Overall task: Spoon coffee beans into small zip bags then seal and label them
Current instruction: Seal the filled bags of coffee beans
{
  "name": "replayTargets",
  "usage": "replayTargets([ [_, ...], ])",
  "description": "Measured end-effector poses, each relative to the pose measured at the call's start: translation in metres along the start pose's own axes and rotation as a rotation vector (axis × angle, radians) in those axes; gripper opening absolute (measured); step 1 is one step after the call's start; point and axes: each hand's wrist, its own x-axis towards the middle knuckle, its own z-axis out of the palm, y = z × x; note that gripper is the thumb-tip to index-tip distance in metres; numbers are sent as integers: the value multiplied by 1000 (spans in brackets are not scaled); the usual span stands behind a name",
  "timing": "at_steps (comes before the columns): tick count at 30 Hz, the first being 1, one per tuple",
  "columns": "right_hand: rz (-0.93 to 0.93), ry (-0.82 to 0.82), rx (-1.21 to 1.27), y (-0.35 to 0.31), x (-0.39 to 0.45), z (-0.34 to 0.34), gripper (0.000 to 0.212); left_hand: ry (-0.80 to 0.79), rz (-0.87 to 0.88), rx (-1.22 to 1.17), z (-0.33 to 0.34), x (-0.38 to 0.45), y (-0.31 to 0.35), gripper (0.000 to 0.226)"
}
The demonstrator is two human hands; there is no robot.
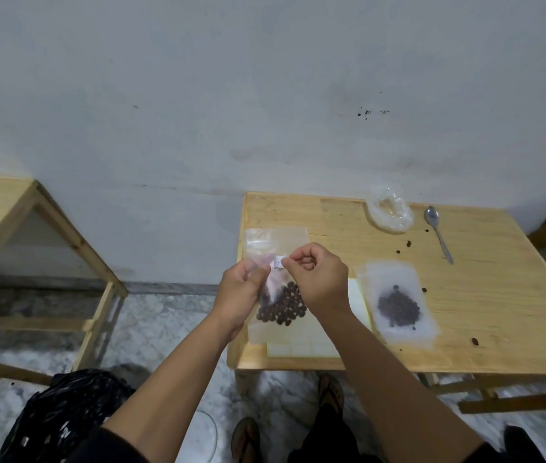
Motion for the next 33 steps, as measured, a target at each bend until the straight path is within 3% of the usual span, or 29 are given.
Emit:
replayTargets([
  [5,-32,9,-19,-5,2,-2,11,-55,33,-96,7,1,5,18],
  [7,-45,6,-25,-8,3,-2,11,-25,70,-68,11,2,8,28],
  [9,-57,10,-34,-10,5,-2,14,15,91,-27,14,4,11,18],
  [11,-71,51,-68,-8,8,-3,24,60,97,-16,13,7,12,3],
  [14,-59,130,-101,-3,15,-8,38,136,88,-33,11,12,12,14],
  [19,101,-50,176,-3,21,-8,79,81,70,6,12,20,14,11],
  [26,97,22,259,6,31,-3,43,32,56,50,15,29,12,25],
  [33,-114,-65,226,11,33,-11,61,83,43,100,21,42,11,27],
])
